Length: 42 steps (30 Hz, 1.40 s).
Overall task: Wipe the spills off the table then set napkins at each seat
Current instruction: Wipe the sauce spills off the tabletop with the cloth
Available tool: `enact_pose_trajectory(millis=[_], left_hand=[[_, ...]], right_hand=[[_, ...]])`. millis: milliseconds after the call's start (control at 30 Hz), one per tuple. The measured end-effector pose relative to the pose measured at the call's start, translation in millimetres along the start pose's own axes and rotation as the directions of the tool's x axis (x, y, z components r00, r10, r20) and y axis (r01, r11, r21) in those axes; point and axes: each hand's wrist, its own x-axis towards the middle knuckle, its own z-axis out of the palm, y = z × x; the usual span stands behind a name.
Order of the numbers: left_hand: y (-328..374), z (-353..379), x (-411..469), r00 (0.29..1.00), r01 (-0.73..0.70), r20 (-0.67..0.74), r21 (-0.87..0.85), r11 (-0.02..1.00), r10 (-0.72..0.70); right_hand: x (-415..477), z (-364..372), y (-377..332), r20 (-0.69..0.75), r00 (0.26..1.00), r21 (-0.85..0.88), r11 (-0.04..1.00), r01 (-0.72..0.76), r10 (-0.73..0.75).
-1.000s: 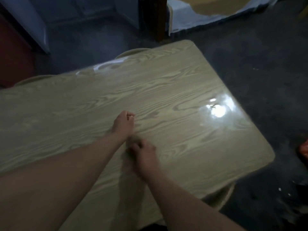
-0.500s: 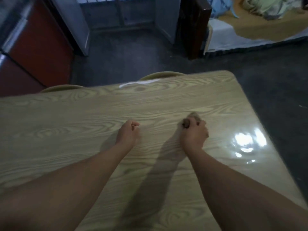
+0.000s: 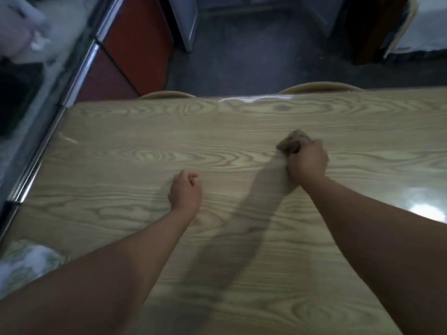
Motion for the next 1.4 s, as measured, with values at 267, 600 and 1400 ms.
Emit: enact_pose_trajectory(millis=[267, 600, 1400], left_hand=[[-65, -52, -13, 0.996, 0.019, -0.087, -0.009, 1.0, -0.02], [-173, -135, -68, 0.929, -0.023, 0.368, -0.039, 0.999, 0.036], [-294, -315, -11, 0.962, 0.266, 0.172, -0.391, 0.881, -0.214]], right_hand=[[-170, 84, -115, 0.47, 0.694, 0.178, 0.828, 0.532, -0.546], [-308, 51, -28, 0.136, 0.985, -0.015, 0.995, -0.101, 0.102], [-344, 127, -395, 0.221, 0.872, 0.457, 0.836, 0.303, -0.437]])
